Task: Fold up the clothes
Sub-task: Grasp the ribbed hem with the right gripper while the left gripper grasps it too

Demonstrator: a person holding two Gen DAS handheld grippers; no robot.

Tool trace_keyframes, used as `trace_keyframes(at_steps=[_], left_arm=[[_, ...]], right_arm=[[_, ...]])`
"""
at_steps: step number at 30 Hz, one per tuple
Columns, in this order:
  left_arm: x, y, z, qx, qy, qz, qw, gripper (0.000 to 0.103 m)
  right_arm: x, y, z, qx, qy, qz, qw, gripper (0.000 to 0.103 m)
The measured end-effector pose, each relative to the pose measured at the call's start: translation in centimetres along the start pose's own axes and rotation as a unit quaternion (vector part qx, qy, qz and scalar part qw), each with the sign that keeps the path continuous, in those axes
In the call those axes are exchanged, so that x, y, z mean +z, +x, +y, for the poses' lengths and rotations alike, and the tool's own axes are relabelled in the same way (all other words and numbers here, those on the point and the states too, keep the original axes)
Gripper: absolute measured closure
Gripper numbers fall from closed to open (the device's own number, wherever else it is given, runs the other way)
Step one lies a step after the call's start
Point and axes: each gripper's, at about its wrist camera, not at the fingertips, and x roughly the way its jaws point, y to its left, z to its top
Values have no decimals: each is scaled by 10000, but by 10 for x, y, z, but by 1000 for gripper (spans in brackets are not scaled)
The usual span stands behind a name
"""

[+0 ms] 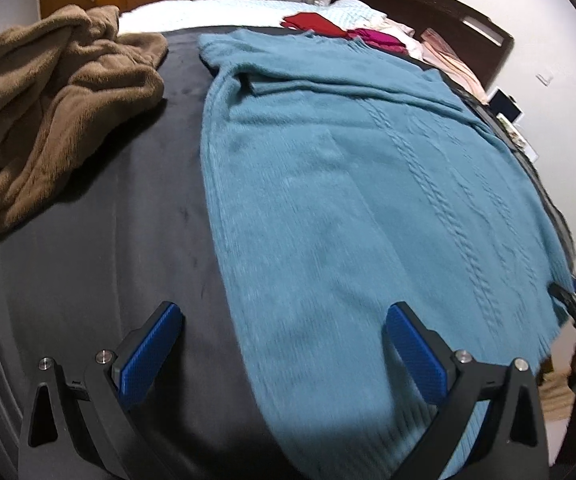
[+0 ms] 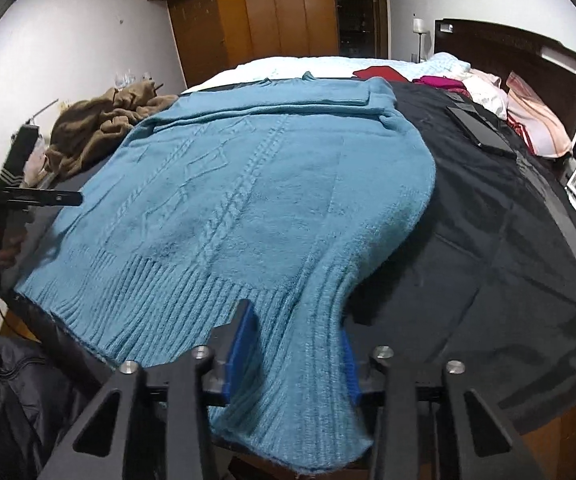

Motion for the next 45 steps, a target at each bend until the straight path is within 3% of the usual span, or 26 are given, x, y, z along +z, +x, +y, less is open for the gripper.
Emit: trace_keyframes(at_steps=[8,17,20,26,31,33,34,39,45], left_arm=[[-36,-27,7,-724,-163,453,9962,0],[-62,-33,-33,-1553,120,740,9850,1],[-59,-29,-47,-1572,209,718,9847,2],[-48,-21,-51,-1810,-19,674,9812,28],[-47,-22,-44,-1674,-231,616,9837,47],[-45,-18,-36,-1594,-507,630,9839,76],[-44,-16,-32,-1636,-642,645,9823,81],[-39,-7,-22,-1976,-1037,739,9720,85],[-22,-34,-18,-2314,-1000,158,9676,86]], right_arm=[[0,1,-4,122,111,-34,9999,69],[-1,0,-5,115,193,-97,9997,69],[-1,-1,-1,27,116,-156,9998,69],[-1,-1,1,157,35,-233,9996,74],[-2,-1,-3,290,124,-262,9992,77],[-2,-1,-7,394,236,-308,9985,79],[-3,-1,-9,478,317,-356,9977,80],[1,-3,-14,847,621,-537,9930,83],[15,-17,-22,1270,832,-944,9839,85]])
